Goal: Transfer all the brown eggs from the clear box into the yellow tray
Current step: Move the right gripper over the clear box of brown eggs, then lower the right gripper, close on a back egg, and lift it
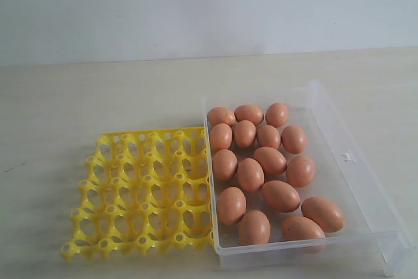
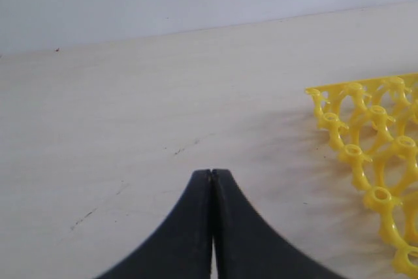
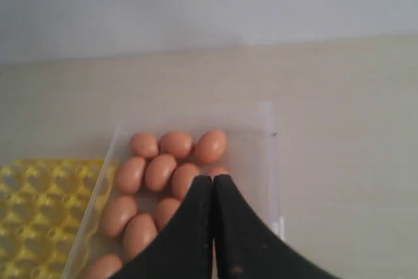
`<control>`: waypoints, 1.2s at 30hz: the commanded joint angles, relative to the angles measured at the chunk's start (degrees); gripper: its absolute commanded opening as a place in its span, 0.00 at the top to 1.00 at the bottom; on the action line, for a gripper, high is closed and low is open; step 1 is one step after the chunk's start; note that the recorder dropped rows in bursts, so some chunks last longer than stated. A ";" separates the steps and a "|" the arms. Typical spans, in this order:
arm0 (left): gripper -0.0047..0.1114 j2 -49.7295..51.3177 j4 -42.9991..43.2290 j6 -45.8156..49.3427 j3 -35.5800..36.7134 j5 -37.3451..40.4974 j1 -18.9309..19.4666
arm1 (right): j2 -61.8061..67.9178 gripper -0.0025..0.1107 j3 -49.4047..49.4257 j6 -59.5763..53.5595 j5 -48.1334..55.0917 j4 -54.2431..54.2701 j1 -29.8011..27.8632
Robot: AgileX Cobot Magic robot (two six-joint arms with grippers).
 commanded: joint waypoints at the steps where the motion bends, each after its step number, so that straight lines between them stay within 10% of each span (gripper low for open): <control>1: 0.96 -0.32 -0.21 -0.27 -0.30 -0.45 -0.08 | 14.14 0.98 -9.42 -2.21 5.69 -0.47 3.70; 12: 0.96 -0.32 -0.21 -0.16 -0.30 -0.45 -0.08 | 40.23 0.93 -25.71 15.67 19.96 -14.29 10.40; 18: 0.96 -0.32 -0.21 -0.30 -0.30 -0.45 -0.08 | 55.73 0.40 -33.24 19.60 22.11 -13.02 13.41; 36: 0.96 -0.32 -0.21 -0.17 -0.30 -0.45 -0.08 | 71.06 0.45 -41.41 25.47 19.76 -21.42 14.92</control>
